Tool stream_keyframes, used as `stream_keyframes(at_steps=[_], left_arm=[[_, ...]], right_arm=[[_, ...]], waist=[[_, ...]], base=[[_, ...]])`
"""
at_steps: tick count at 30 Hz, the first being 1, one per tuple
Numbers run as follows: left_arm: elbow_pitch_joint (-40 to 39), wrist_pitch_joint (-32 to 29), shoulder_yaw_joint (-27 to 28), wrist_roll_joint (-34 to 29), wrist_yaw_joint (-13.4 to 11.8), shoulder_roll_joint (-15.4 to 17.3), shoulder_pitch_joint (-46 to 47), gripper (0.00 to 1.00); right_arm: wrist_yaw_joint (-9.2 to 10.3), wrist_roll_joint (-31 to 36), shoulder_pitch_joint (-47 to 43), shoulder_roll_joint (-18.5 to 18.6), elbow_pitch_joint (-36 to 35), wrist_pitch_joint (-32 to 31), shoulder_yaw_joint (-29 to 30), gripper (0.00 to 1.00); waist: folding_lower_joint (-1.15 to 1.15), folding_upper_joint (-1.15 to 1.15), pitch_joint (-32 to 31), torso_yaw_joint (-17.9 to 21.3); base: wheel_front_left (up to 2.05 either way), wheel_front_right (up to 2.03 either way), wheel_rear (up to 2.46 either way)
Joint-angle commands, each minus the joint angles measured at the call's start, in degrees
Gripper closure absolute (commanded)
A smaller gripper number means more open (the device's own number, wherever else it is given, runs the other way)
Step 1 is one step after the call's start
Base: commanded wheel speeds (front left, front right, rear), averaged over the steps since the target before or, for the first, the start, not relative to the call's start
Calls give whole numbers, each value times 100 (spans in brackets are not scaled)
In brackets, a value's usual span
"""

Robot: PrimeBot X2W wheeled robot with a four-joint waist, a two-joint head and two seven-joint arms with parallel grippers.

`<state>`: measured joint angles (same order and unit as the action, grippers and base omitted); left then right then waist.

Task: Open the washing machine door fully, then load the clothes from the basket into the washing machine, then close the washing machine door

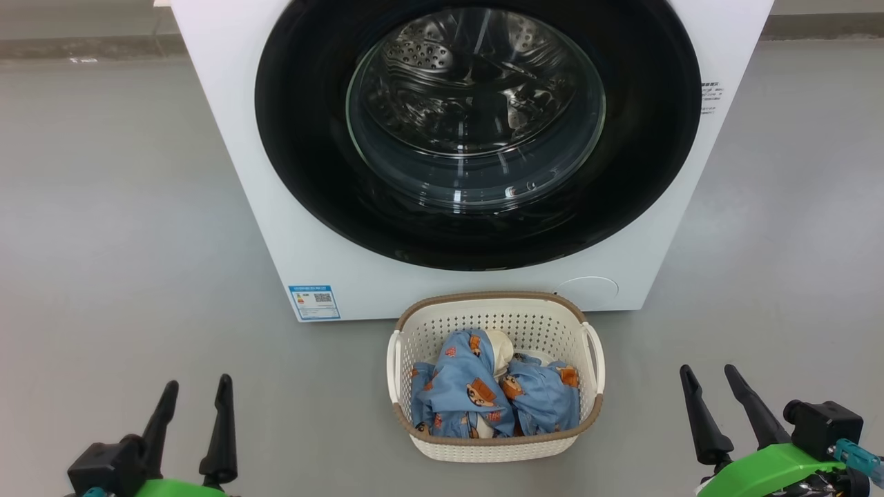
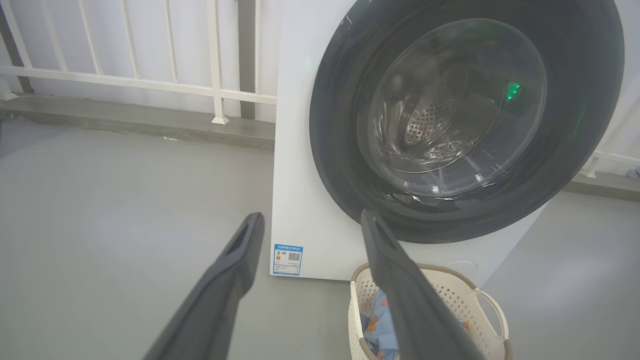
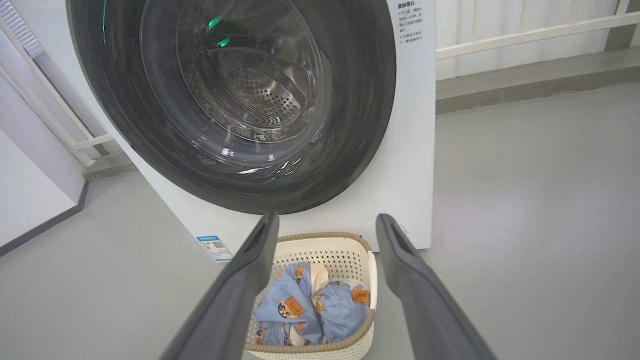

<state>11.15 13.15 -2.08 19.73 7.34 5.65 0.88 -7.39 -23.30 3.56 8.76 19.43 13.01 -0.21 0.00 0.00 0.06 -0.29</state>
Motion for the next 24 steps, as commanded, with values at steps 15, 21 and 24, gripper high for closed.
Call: stream_keyframes(at_steps=[15,21,24], left_arm=[[25,185,204,-417,14,185,71,0],[72,185,222,-408,14,188,59,0],[103,185,222,-412,14,189,56,0]], right_arm=[[-10,547,-58,59,-172,199,108,0],[-10,570,-125,36,-205,199,150,0],[-10,573,-124,37,-211,199,149,0]], waist=[[0,0,-23,19],[0,0,-23,51],[0,0,-22,68]], base=[[0,0,0],[0,0,0],[0,0,0]])
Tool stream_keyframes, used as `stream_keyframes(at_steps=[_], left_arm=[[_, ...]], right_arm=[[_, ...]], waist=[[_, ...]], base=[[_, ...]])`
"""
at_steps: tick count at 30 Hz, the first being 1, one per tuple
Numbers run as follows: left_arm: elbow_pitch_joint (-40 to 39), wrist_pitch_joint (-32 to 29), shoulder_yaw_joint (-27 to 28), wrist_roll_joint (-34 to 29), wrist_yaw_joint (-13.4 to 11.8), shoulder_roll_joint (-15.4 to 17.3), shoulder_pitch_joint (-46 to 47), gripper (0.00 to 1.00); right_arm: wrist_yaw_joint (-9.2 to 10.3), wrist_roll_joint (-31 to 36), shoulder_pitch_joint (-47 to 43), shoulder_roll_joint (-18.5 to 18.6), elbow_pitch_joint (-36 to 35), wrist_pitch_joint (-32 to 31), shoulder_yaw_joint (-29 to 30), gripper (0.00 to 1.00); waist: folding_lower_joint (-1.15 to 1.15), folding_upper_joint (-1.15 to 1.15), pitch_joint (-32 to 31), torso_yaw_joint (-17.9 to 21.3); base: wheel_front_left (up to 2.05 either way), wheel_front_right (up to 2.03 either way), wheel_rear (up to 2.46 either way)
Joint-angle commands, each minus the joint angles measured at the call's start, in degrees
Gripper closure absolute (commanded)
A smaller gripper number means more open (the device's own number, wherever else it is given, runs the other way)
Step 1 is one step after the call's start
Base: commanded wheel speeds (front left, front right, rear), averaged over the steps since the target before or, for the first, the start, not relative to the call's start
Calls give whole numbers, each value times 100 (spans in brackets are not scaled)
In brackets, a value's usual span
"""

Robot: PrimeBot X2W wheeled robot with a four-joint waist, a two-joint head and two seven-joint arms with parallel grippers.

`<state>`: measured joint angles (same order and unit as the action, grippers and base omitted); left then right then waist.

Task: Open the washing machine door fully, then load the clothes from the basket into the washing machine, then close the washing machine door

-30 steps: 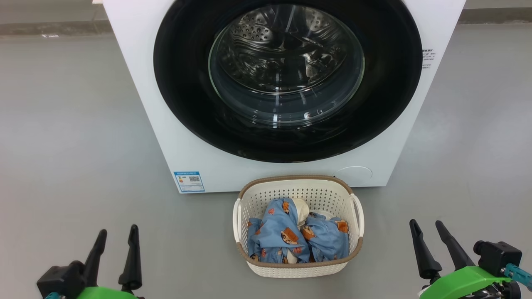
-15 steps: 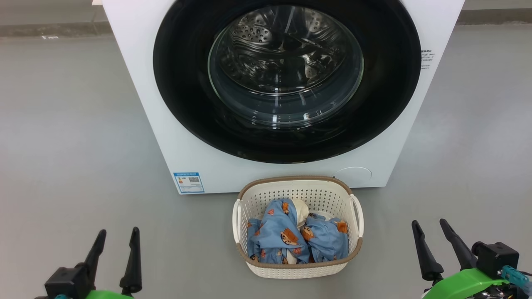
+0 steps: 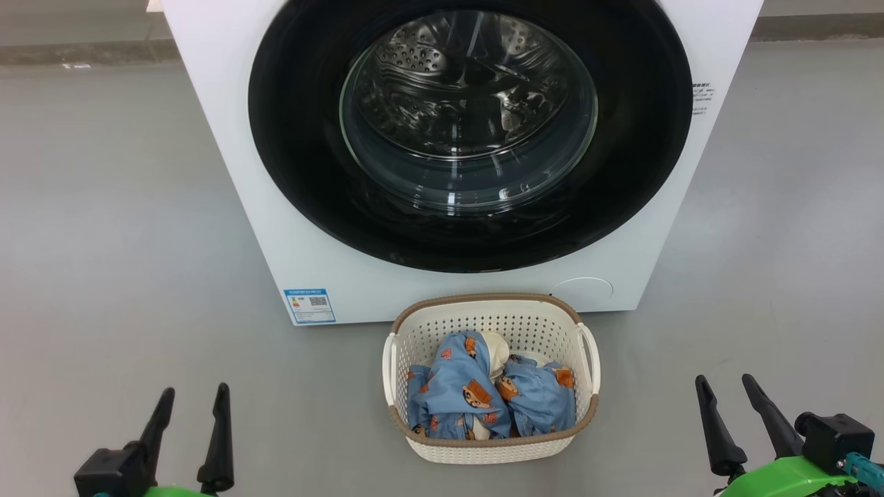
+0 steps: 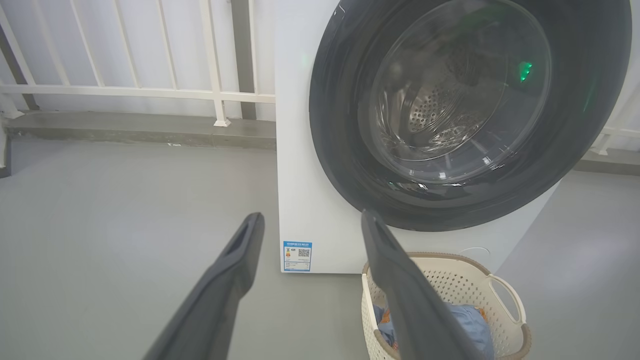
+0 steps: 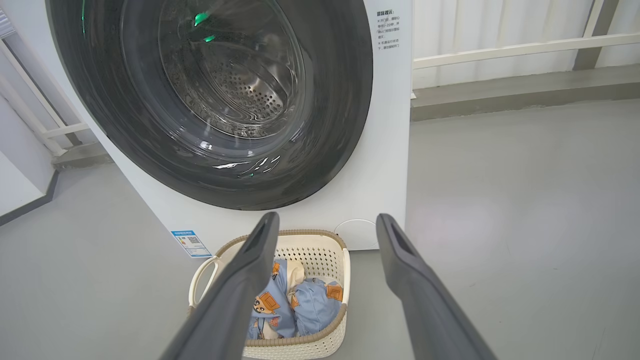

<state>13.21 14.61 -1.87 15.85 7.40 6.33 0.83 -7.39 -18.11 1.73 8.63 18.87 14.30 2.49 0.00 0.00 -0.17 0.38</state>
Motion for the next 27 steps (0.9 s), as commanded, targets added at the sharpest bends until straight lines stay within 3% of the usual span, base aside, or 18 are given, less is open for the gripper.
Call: stream_keyframes(at_steps=[1,14,27], left_arm=[[-88,39,197,-22,9,121,64,0],[-61,39,199,-197,9,130,95,0],[-59,39,188,-187,9,151,115,0]], right_arm=[[-10,54,61,52,-156,70,-120,0],[-10,75,92,31,-171,70,-140,0],[-10,70,120,22,-160,70,-152,0]], waist=[[0,0,3,3],[0,0,22,-6],[0,0,74,-6]], base=[[0,0,0],[25,25,-49],[110,110,-220]])
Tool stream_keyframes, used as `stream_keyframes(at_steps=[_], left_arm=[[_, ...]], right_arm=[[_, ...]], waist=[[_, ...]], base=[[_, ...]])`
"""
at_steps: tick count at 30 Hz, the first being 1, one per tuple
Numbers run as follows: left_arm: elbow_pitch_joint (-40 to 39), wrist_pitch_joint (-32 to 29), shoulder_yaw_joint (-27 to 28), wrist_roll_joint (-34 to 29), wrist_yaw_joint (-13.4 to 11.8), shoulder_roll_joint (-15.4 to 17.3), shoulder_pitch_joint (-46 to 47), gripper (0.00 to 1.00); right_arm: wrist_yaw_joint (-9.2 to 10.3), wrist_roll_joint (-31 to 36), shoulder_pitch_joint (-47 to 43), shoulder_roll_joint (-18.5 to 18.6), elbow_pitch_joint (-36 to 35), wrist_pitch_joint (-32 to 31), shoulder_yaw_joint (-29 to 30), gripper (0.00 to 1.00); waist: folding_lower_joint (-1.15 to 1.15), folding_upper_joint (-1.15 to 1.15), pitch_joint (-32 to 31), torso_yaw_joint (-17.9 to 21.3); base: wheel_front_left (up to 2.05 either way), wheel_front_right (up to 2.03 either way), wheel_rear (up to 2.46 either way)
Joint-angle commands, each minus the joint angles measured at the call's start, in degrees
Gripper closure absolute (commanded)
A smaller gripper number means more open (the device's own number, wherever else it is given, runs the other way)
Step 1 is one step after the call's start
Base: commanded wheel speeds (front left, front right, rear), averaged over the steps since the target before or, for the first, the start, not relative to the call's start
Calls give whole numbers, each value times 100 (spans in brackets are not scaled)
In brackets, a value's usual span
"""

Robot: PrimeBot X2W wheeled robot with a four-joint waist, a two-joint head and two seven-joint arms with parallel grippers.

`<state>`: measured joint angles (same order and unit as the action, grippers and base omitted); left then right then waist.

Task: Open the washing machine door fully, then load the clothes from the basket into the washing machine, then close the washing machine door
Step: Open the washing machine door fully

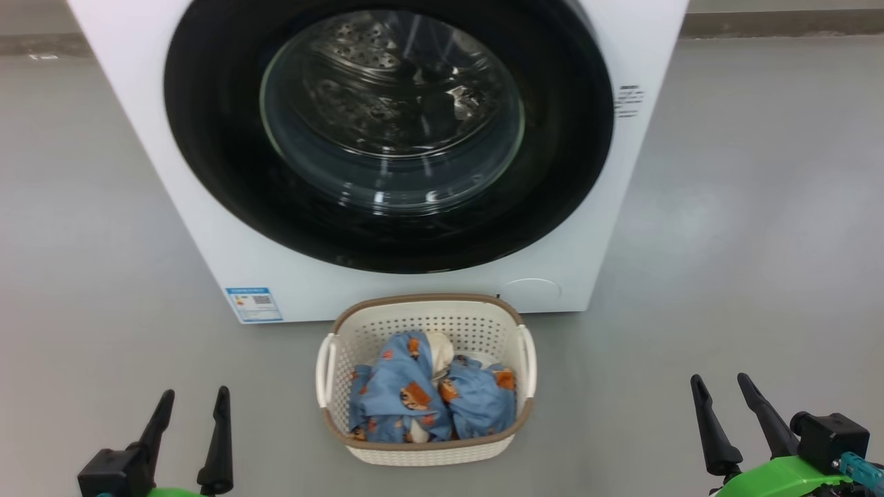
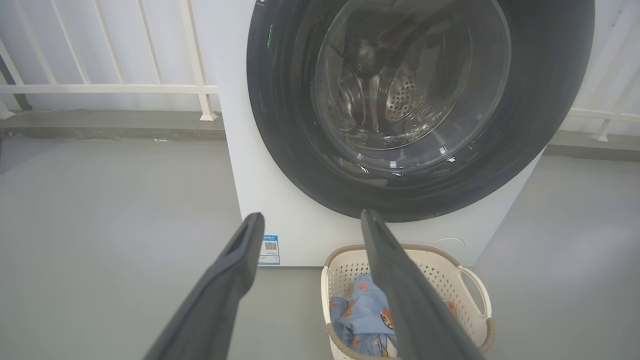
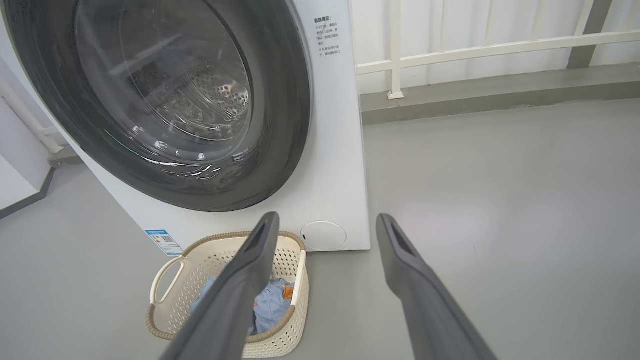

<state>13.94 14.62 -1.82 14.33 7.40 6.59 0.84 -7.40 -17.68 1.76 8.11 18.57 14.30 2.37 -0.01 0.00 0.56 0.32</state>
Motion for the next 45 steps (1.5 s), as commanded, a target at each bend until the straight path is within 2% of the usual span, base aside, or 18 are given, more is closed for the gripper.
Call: stream_keyframes(at_steps=[1,20,33,34,35,36,37,41,45], left_arm=[[-130,38,184,-36,9,125,116,0],[-170,38,244,147,9,92,154,0],[-165,38,166,185,9,70,134,0],[-168,38,160,192,9,59,131,0],[-173,38,156,197,9,47,125,0],[-179,38,150,203,9,35,117,0],[-183,38,146,215,9,23,110,0],[-198,38,131,246,9,-10,95,0],[-229,38,91,277,9,-55,89,0]], right_arm=[[-9,26,121,73,-128,70,-141,0],[-9,48,161,46,-144,70,-109,0],[-9,74,167,37,-151,70,-170,0],[-9,61,181,30,-150,70,-188,35],[-9,35,201,19,-153,70,-200,59],[-9,1,225,6,-152,70,-219,69],[-9,-43,256,-11,-156,70,-240,100],[-9,-285,399,-85,-172,70,-304,100],[-9,-937,727,-208,-222,70,-401,100]], waist=[[0,0,2,1],[0,0,54,19],[0,0,35,4],[0,0,33,0],[0,0,32,-3],[0,0,32,-7],[0,0,33,-11],[0,0,47,-28],[0,0,93,-60]], base=[[123,123,-246],[118,114,-232],[29,29,-58],[0,0,0],[0,0,0],[0,0,0],[0,0,0],[0,0,0],[0,0,0]])
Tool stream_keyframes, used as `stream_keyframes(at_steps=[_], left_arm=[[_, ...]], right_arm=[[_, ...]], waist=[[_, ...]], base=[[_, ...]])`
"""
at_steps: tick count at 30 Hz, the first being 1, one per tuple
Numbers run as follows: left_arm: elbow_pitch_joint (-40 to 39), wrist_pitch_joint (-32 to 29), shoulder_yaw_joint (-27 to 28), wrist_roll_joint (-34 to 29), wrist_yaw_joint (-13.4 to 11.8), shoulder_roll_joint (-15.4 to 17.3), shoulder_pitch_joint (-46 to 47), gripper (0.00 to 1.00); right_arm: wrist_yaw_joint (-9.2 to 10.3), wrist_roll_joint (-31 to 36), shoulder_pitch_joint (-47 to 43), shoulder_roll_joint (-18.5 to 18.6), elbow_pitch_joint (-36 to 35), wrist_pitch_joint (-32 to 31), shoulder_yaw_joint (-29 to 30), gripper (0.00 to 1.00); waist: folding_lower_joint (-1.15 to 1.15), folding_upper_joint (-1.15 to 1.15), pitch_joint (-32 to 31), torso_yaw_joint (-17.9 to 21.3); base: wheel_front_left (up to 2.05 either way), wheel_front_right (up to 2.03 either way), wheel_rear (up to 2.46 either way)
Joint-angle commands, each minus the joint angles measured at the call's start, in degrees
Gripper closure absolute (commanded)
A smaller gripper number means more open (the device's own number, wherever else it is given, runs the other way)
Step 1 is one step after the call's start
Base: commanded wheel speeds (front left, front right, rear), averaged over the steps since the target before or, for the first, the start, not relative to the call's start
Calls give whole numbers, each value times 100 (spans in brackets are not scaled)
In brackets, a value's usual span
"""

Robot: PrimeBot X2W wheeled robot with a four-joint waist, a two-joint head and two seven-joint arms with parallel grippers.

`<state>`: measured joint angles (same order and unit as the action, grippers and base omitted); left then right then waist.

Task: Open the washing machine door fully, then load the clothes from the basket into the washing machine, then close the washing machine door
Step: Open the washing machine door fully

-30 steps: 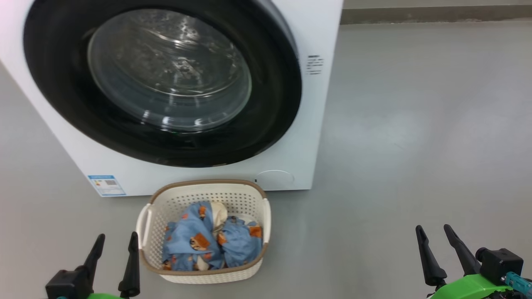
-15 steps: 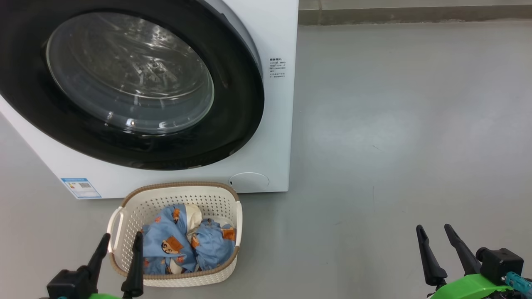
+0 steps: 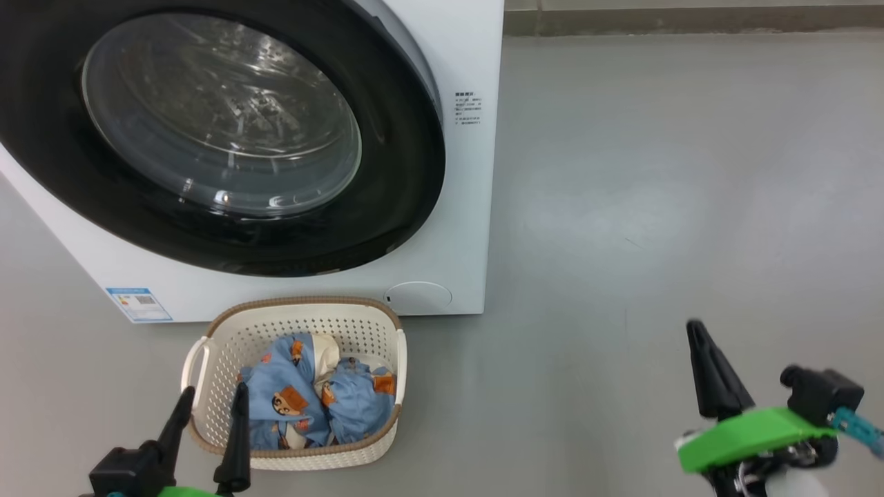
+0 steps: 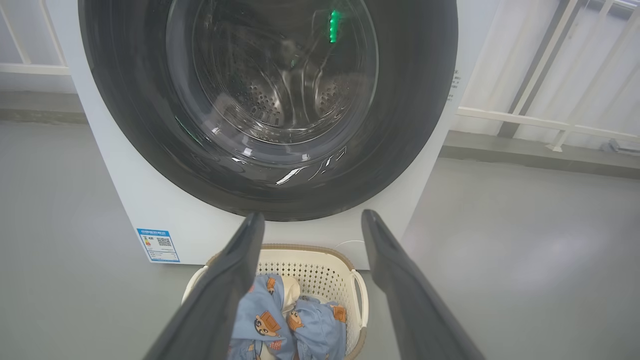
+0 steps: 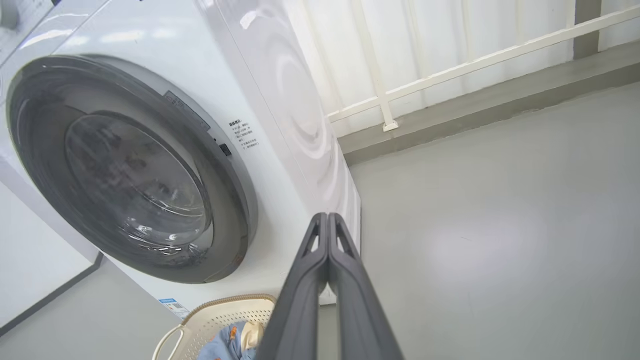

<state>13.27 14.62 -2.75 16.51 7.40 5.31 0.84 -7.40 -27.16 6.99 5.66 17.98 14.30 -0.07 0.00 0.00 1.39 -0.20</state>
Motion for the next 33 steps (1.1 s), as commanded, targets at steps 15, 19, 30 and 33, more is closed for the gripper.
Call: stream_keyframes(at_steps=[15,19,30,33], left_arm=[[-252,38,-17,239,9,1,370,0],[-275,38,-60,289,9,-11,483,0],[-288,38,-215,429,9,-72,794,0],[-315,38,-253,465,9,-88,872,0]], right_arm=[[-9,-3200,2167,274,-174,70,-896,100],[-9,-3946,2657,555,-190,70,-1172,100],[-9,-5412,3837,1250,265,-106,-1622,100],[-9,-5810,4141,1339,361,-349,-1615,100]], waist=[[0,0,459,-419],[0,0,642,-568],[0,0,1108,-970],[0,0,1259,-1044]], base=[[0,0,0],[0,0,0],[0,0,0],[0,0,0]])
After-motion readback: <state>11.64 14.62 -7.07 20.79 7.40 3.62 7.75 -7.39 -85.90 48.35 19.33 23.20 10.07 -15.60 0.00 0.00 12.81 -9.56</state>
